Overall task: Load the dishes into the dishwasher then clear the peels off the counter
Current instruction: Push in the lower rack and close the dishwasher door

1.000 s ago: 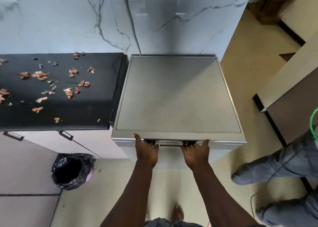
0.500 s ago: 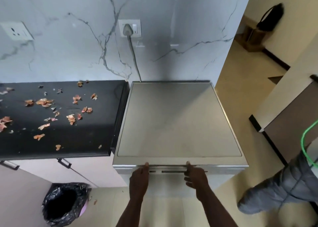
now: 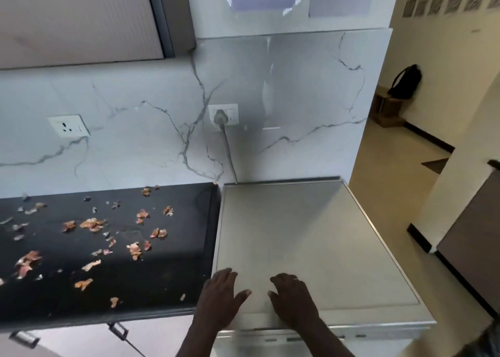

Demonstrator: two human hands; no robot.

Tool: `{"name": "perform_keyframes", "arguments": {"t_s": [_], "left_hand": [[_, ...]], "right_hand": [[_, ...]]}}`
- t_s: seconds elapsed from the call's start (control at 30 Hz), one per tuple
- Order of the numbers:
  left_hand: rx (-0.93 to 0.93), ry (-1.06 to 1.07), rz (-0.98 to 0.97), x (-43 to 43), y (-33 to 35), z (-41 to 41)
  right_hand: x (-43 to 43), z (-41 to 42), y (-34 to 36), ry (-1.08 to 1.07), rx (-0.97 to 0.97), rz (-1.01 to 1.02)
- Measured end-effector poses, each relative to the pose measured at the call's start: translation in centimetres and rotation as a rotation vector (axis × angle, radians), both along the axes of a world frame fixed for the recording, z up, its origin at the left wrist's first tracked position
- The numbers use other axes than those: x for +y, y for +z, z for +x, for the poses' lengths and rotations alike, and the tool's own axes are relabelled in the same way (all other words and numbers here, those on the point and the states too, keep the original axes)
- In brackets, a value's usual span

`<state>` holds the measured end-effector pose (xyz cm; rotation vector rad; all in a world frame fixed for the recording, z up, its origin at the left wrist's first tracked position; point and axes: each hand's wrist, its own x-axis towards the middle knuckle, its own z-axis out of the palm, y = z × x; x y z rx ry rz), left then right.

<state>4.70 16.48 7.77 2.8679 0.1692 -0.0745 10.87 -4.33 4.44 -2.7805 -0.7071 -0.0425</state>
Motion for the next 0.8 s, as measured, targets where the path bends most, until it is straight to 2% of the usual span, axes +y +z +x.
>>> {"name": "perform_keyframes", "arguments": {"t_s": [0.23,0.33,0.63,0.8], "left_hand": [[-0.005,-0.028,0.026,6.6,5.3,4.9],[-0.02,-0.044,0.019,8.5,7.4,7.5],[-0.142,-0.017,0.018,12.3,14.6,16.0],[-0.151,0.047,0.011,14.3,17.2,19.7]], "right_hand": [[6.5,5.4,6.0,0.002,0.005,-0.005],[8.9,7.8,9.6,0.053,0.071,-0.001],[14.6,16.9,16.8,0.083,-0.034,0.034],[16.6,20.8,19.0,0.094,-0.053,0.064]]}}
